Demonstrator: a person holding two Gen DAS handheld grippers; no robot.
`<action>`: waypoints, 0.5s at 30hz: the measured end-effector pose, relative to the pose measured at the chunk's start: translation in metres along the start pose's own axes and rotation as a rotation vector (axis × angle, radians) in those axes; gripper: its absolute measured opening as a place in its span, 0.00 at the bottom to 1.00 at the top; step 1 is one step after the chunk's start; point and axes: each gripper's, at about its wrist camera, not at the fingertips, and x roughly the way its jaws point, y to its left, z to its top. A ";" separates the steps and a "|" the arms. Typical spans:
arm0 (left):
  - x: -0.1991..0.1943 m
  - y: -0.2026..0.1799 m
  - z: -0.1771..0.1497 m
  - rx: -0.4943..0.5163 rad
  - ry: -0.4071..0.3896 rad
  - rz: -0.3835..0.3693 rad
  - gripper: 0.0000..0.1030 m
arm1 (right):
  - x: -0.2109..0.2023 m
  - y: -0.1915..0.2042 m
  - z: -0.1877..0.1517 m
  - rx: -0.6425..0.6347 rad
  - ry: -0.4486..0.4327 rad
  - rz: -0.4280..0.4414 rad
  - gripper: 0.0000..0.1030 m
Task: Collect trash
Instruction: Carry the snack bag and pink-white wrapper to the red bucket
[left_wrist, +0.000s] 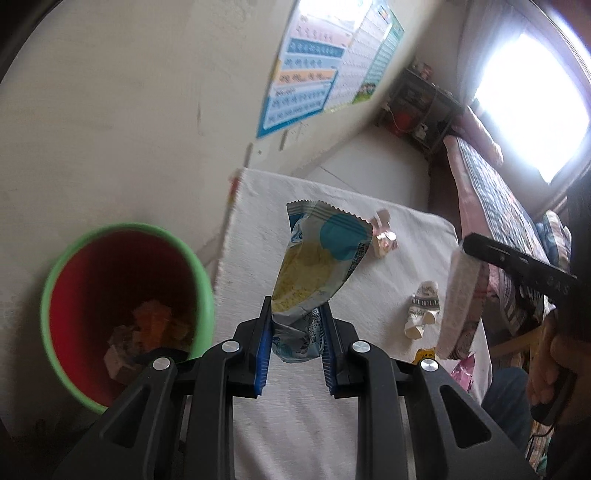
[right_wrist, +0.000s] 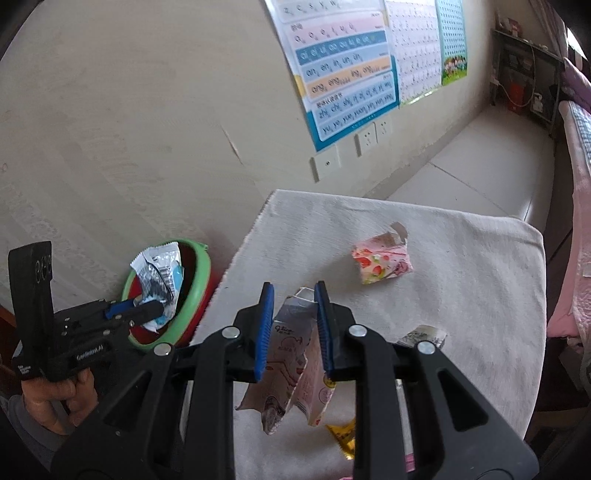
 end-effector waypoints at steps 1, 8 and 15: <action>-0.003 0.002 0.000 -0.004 -0.007 0.003 0.20 | -0.003 0.004 0.001 -0.006 -0.005 0.002 0.22; -0.027 0.026 0.000 -0.031 -0.053 0.026 0.20 | -0.010 0.037 0.008 -0.062 -0.020 0.023 0.22; -0.044 0.055 -0.007 -0.082 -0.078 0.055 0.20 | 0.002 0.077 0.017 -0.119 -0.014 0.067 0.22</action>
